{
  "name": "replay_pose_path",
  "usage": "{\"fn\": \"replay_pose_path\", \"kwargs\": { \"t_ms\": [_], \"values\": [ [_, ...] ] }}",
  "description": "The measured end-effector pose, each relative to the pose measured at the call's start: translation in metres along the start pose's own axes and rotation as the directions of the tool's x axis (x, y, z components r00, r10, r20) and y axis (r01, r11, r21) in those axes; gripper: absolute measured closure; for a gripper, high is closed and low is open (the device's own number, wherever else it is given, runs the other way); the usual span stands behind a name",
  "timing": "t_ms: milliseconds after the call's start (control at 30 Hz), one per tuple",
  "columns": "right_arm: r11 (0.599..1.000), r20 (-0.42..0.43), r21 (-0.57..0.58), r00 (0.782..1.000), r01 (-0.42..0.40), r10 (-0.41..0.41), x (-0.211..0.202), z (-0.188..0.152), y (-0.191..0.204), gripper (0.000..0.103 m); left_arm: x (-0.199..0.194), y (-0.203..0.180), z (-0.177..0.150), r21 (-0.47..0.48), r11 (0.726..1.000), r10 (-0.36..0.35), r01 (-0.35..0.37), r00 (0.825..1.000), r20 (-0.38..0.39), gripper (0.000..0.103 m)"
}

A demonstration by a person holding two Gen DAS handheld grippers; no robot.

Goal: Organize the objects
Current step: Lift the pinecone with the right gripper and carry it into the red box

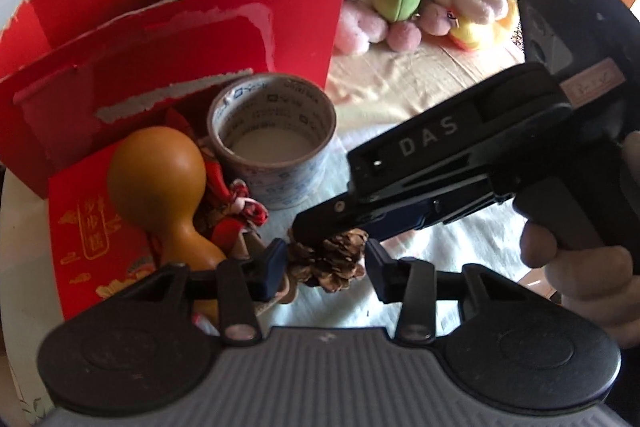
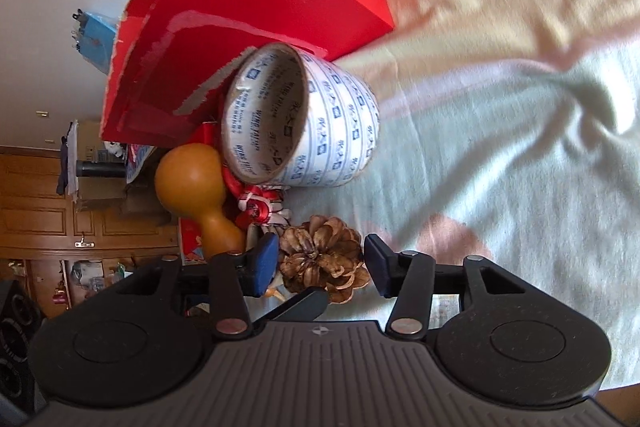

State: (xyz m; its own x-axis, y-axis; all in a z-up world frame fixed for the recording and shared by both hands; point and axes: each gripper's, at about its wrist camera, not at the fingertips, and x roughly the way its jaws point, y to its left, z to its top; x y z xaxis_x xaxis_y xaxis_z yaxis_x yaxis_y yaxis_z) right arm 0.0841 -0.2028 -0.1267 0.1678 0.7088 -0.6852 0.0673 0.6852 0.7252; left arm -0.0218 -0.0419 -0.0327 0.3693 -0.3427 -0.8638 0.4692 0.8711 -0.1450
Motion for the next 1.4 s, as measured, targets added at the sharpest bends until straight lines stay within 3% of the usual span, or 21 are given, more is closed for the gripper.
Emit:
{"fn": "replay_pose_path", "kwargs": {
  "t_ms": [267,533,733,867,1033,1200,1400],
  "values": [
    [1.0,0.009,0.011,1.0,-0.004,0.004,-0.012,0.0,-0.009,0.054,-0.004,0.002,0.002,0.003,0.999,-0.044,0.044,0.999,0.0,0.067],
    [1.0,0.138,0.02,0.99,-0.01,0.007,-0.062,0.0,-0.007,0.054,-0.03,-0.013,0.027,0.073,0.991,-0.116,0.109,0.988,0.1,0.067],
    [0.999,0.276,-0.053,0.961,0.004,0.01,-0.101,0.015,0.027,0.055,-0.069,0.008,0.056,0.088,0.983,-0.179,0.163,0.957,0.229,0.068],
    [0.991,0.338,-0.129,0.941,0.035,0.011,-0.111,0.038,0.055,0.055,-0.069,0.024,0.092,0.068,0.982,-0.189,0.177,0.936,0.296,0.068],
    [0.965,0.385,-0.228,0.922,0.127,-0.03,-0.09,0.069,0.11,0.055,-0.062,0.051,0.127,0.028,0.987,-0.156,0.156,0.921,0.357,0.068],
    [0.929,0.38,-0.285,0.918,0.236,-0.117,-0.055,0.1,0.139,0.055,-0.045,0.091,0.14,-0.058,0.983,-0.147,0.176,0.929,0.338,0.068],
    [0.867,0.34,-0.324,0.902,0.378,-0.267,-0.014,0.125,0.153,0.055,0.005,0.127,0.139,-0.183,0.952,-0.191,0.245,0.944,0.27,0.069]
  ]
}}
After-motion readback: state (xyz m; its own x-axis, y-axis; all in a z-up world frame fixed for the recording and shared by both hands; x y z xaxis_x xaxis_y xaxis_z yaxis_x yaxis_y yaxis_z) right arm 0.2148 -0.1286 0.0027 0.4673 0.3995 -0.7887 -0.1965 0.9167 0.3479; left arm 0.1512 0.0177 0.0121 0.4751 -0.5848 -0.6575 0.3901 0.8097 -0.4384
